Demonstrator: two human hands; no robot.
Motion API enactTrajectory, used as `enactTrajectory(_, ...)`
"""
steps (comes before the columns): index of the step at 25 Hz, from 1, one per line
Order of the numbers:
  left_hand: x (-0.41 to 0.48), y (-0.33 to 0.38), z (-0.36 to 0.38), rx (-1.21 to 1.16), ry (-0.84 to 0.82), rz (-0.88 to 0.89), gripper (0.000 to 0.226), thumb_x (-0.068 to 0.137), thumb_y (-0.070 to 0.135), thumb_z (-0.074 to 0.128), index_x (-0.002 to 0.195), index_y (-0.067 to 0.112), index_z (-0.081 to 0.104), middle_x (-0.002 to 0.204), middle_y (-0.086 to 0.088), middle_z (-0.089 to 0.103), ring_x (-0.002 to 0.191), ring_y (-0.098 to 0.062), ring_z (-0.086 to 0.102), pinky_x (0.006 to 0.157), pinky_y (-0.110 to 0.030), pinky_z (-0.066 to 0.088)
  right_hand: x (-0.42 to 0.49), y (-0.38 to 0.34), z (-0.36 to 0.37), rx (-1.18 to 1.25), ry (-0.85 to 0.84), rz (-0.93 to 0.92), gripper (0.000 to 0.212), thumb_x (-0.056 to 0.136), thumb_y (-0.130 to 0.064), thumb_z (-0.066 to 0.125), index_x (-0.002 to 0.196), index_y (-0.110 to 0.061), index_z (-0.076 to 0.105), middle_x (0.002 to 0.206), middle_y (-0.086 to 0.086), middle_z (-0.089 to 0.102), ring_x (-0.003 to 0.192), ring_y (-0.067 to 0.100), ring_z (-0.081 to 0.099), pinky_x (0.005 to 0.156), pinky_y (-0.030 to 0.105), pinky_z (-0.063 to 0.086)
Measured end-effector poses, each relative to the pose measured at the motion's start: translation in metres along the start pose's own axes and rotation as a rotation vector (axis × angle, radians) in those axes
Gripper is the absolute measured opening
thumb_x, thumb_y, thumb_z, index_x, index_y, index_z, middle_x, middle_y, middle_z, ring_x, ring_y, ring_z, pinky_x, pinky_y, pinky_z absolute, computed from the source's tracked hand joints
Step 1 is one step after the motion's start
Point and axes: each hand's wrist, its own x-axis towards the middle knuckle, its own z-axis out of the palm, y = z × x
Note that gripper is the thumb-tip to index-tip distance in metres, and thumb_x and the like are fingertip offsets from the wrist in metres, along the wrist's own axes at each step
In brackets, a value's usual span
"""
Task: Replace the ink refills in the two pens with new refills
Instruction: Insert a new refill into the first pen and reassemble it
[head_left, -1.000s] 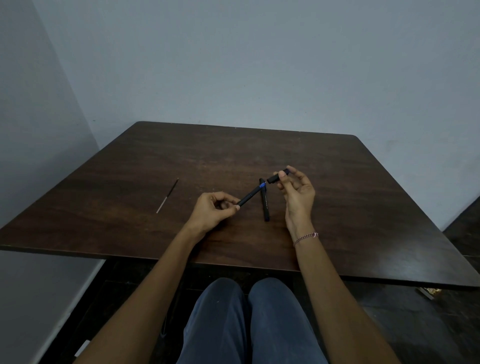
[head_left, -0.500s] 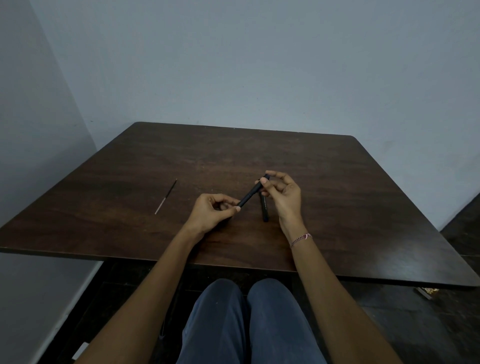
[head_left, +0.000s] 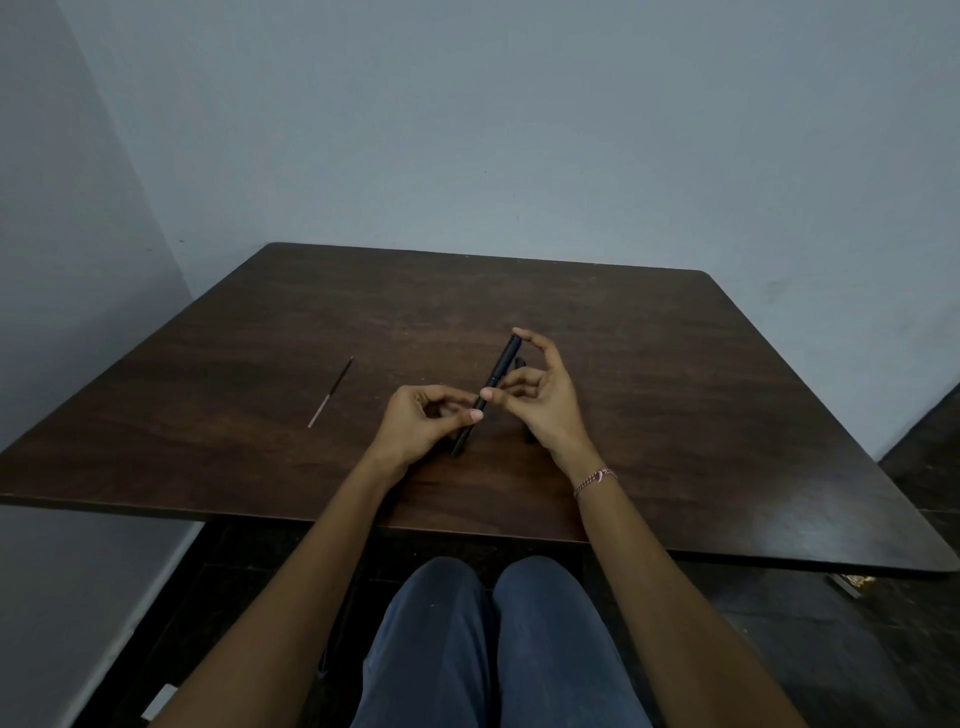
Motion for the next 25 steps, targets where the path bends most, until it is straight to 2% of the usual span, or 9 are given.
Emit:
enactTrajectory(4,0.001,0.0,0.0,0.038,-0.022,-0.016,0.019,0.068,0.019,0.082,0.086,0.02,0.073,0.077,-0.017,0.071,0.068,-0.017,0.065,0.07,-0.026,0.055,0.002,0.002,-0.003,0.045,0.056,0.01,0.075,0.074,-0.001,0.077,0.131,-0.029,0.038,0.075,0.006,0.066,0.072,0.013,0.065,0.075,0.026,0.054)
enactTrajectory(8,-0.001,0.003,0.001,0.104,-0.057,-0.044,0.015,0.07,0.017,0.081,0.082,0.017,0.07,0.064,-0.008,0.067,0.053,-0.012,0.062,0.058,-0.018,0.052,0.002,0.004,-0.003,0.023,0.086,0.002,0.074,0.075,-0.004,0.077,0.133,-0.029,0.039,0.072,0.004,0.064,0.072,0.014,0.065,0.076,0.027,0.055)
enactTrajectory(11,-0.002,0.001,0.0,0.132,-0.053,-0.03,0.014,0.07,0.018,0.081,0.079,0.019,0.07,0.067,-0.009,0.068,0.058,-0.012,0.063,0.062,-0.018,0.052,0.003,0.005,-0.002,0.019,0.068,0.01,0.074,0.074,-0.006,0.078,0.131,-0.032,0.039,0.069,0.006,0.063,0.072,0.02,0.065,0.074,0.032,0.057)
enactTrajectory(16,-0.002,0.002,0.001,0.161,-0.076,-0.001,0.014,0.073,0.013,0.078,0.079,0.022,0.069,0.064,0.0,0.064,0.058,0.0,0.06,0.062,-0.01,0.048,0.003,0.006,-0.004,0.053,0.069,-0.007,0.066,0.076,0.0,0.075,0.118,-0.032,0.035,0.077,0.007,0.061,0.069,0.01,0.062,0.071,0.027,0.053)
enactTrajectory(21,-0.002,0.002,0.001,0.169,-0.065,-0.006,0.017,0.074,0.013,0.077,0.078,0.026,0.068,0.066,-0.001,0.064,0.062,-0.006,0.06,0.062,-0.012,0.047,0.002,0.004,-0.005,0.061,0.056,0.005,0.06,0.079,0.007,0.069,0.109,-0.029,0.032,0.079,0.005,0.058,0.072,0.004,0.062,0.075,0.022,0.051)
enactTrajectory(25,-0.003,0.006,0.006,0.164,-0.01,-0.003,0.021,0.072,0.017,0.079,0.088,0.025,0.07,0.07,0.002,0.067,0.063,-0.003,0.062,0.066,-0.012,0.048,0.011,-0.014,-0.01,-0.087,0.006,0.048,0.059,0.078,-0.009,0.075,0.112,-0.035,0.034,0.081,0.003,0.062,0.075,0.014,0.061,0.076,0.032,0.053)
